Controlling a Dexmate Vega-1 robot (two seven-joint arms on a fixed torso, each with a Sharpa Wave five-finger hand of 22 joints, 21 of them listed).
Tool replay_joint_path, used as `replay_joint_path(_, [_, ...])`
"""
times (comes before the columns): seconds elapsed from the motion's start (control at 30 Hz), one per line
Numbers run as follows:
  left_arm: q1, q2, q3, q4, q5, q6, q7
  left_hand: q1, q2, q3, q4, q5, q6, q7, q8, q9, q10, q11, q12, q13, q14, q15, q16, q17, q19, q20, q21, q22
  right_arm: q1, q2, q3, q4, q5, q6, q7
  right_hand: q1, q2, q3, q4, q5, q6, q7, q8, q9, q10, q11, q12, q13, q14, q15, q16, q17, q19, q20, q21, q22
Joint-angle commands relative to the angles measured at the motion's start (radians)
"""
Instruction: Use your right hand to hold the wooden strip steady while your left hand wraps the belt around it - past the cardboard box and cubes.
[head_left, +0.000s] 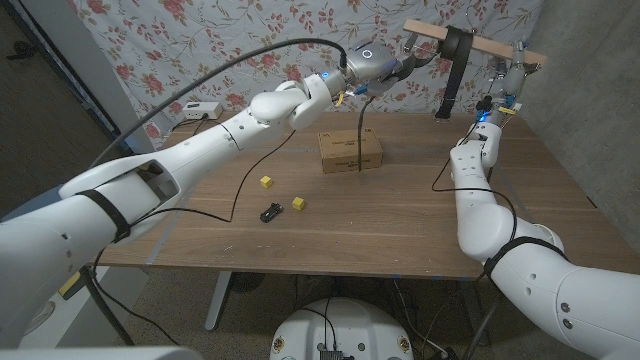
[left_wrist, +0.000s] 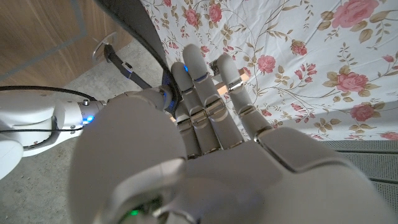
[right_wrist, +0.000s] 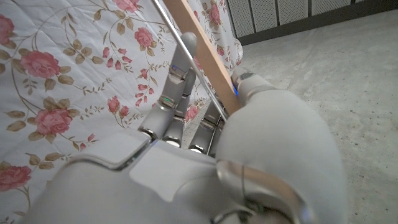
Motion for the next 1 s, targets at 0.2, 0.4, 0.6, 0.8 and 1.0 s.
replay_joint_path(0.2, [0.031,-0.010,-0.036,-0.040,-0.130,-0.070,-0.007,0.022,0.020,0.042,-0.047,-0.002,0.117,0.041,-0.003,0.005,0.022,-0.021,-0.004,0.006,0.006,0.000,-0.002,0.002,0.001,0.001,0.003,0.001,0.069,-0.045,-0.040,0.227,-0.195,0.230,-0.078,-0.137,0.131,0.001,0.004,0.007,0.122,0.114,0.007,0.002,0.287,0.162,0.006,0.157,0.407,-0.361,0.260,0.057,-0.166,-0.116,-0.020,0.003])
replay_joint_path(0.4, [0.043,-0.013,-0.067,-0.063,-0.197,-0.076,-0.011,0.022,0.021,0.042,-0.048,-0.003,0.113,0.038,-0.005,0.009,0.022,-0.018,-0.006,0.007,0.004,0.002,-0.001,0.007,0.001,0.002,0.003,0.001,0.069,-0.051,-0.037,0.252,-0.206,0.228,-0.044,-0.138,0.131,0.000,0.003,0.008,0.119,0.113,0.008,0.006,0.285,0.159,0.005,0.157,0.405,-0.360,0.260,0.057,-0.166,-0.116,-0.021,0.003])
replay_joint_path(0.6, [0.037,-0.022,-0.093,-0.072,-0.244,-0.074,-0.009,0.023,0.022,0.041,-0.049,-0.004,0.116,0.042,-0.006,0.009,0.025,-0.019,-0.009,0.005,0.005,0.005,0.000,0.009,0.001,0.003,0.004,0.001,0.075,-0.061,-0.038,0.286,-0.236,0.243,-0.030,-0.138,0.132,0.000,0.003,0.008,0.118,0.115,0.007,0.006,0.286,0.160,0.005,0.156,0.403,-0.360,0.261,0.057,-0.166,-0.117,-0.021,0.003])
replay_joint_path(0.8, [0.025,-0.029,-0.113,-0.074,-0.286,-0.073,-0.014,0.024,0.023,0.040,-0.049,-0.005,0.115,0.042,-0.009,0.010,0.022,-0.019,-0.010,0.009,0.005,0.002,-0.001,0.008,0.001,0.002,0.004,0.001,0.084,-0.076,-0.049,0.335,-0.301,0.284,-0.053,-0.139,0.132,-0.001,0.003,0.008,0.115,0.112,0.007,0.008,0.283,0.161,0.007,0.160,0.402,-0.361,0.261,0.057,-0.168,-0.116,-0.021,0.003])
replay_joint_path(1.0, [0.009,-0.039,-0.133,-0.071,-0.333,-0.067,-0.023,0.025,0.025,0.039,-0.051,-0.007,0.114,0.041,-0.013,0.010,0.022,-0.018,-0.011,0.012,0.001,0.006,-0.004,0.008,0.000,0.004,0.005,0.002,0.093,-0.094,-0.059,0.392,-0.375,0.322,-0.078,-0.140,0.131,-0.001,0.003,0.008,0.115,0.112,0.005,0.006,0.280,0.161,0.007,0.163,0.398,-0.360,0.261,0.057,-0.172,-0.116,-0.023,0.003])
